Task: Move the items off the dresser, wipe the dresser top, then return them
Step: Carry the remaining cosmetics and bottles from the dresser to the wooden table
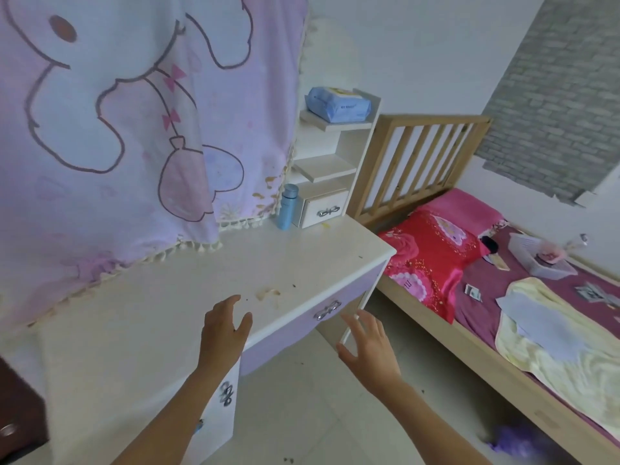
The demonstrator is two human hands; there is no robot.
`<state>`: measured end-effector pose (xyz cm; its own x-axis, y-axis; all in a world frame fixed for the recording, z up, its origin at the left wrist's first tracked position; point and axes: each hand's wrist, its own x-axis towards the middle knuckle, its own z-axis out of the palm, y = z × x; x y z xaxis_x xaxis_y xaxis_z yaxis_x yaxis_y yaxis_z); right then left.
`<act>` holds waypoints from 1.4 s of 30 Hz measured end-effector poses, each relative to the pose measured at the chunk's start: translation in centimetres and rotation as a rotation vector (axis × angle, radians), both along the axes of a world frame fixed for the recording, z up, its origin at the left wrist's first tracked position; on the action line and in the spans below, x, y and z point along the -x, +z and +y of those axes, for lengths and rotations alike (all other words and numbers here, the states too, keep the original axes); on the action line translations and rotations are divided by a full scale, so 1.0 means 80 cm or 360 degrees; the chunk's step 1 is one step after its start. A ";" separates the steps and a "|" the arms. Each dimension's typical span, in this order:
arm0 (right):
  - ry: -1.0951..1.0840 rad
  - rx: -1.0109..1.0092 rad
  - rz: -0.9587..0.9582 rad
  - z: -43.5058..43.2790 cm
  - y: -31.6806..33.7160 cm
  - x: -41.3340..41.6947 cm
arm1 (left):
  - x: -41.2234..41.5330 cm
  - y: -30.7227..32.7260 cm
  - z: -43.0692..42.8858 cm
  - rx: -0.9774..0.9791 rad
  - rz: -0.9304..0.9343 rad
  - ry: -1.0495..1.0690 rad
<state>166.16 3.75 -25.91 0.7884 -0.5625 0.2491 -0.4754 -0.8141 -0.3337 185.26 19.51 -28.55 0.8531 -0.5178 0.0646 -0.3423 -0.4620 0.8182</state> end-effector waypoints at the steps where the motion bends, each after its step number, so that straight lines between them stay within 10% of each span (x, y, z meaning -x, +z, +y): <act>1: -0.0032 -0.0028 0.0049 -0.010 -0.007 0.000 | -0.002 -0.009 -0.012 -0.0032 0.0013 -0.0044; 13: -0.0154 -0.0187 0.0157 -0.219 -0.017 -0.063 | -0.074 -0.030 -0.182 -0.0091 -0.0030 -0.0058; 30: 0.0511 -0.0554 0.0141 -0.385 -0.047 -0.309 | -0.162 -0.086 -0.365 -0.0317 0.0293 0.0353; 42: 0.0462 -0.0681 0.0070 -0.421 -0.037 -0.418 | -0.319 -0.082 -0.492 0.0272 0.0597 0.0459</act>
<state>199.59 -29.91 -28.90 0.9317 -0.3632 0.0079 -0.2712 -0.7097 -0.6503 210.80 -19.87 -35.09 0.9406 -0.2665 -0.2105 0.1115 -0.3432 0.9326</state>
